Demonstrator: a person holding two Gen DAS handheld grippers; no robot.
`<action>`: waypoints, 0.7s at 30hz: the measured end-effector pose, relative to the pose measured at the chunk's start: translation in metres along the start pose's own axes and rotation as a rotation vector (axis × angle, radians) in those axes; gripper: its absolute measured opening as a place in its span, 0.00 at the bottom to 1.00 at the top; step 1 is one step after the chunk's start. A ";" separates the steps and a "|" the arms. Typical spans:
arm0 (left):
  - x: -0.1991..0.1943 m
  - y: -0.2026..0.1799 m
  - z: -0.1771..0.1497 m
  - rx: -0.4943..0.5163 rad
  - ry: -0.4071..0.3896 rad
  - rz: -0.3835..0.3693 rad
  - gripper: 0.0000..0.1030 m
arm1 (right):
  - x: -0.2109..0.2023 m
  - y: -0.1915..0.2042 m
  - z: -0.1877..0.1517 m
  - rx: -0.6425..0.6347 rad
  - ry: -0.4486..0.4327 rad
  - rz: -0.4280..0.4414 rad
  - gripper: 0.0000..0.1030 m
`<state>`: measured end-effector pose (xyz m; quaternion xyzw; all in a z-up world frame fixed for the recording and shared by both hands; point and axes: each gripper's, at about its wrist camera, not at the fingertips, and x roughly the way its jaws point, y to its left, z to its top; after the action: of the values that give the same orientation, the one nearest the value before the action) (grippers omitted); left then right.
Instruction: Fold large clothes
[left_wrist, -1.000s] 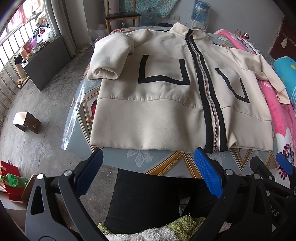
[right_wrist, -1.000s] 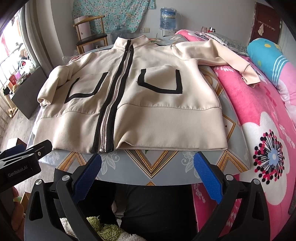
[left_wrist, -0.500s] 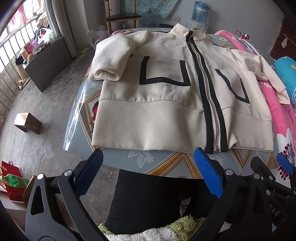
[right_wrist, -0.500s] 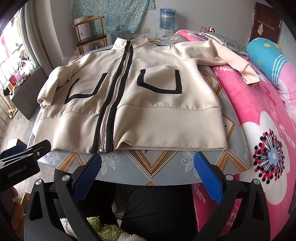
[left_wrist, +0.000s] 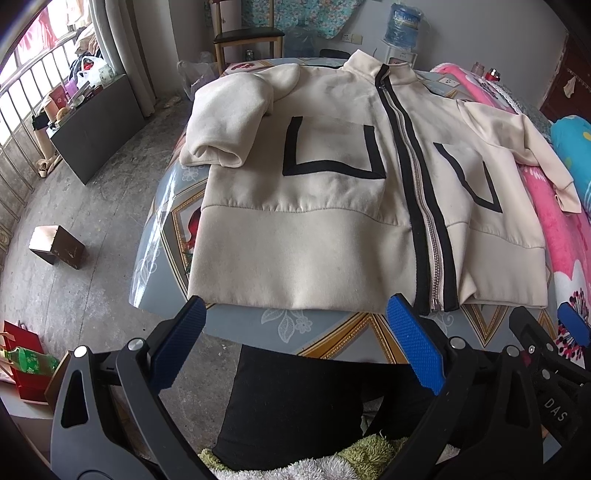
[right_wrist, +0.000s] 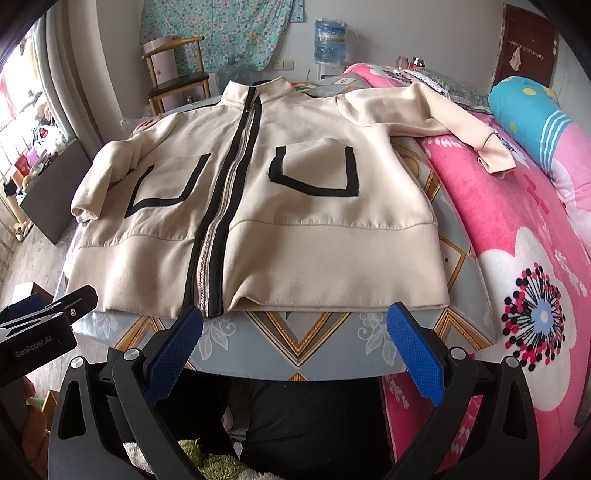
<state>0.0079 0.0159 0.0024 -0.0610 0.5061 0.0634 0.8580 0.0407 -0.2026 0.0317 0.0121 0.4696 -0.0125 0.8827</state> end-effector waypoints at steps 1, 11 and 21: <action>0.001 0.000 0.002 0.000 -0.001 0.001 0.92 | 0.000 0.000 0.002 -0.001 -0.003 -0.003 0.94; 0.015 0.009 0.021 0.014 -0.007 -0.021 0.92 | -0.001 0.009 0.029 -0.004 -0.046 -0.065 0.94; 0.030 0.050 0.038 0.022 -0.104 -0.076 0.92 | 0.010 0.018 0.070 -0.083 -0.109 -0.111 0.94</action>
<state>0.0463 0.0730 -0.0078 -0.0675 0.4588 0.0284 0.8855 0.1050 -0.1871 0.0627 -0.0513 0.4208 -0.0424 0.9047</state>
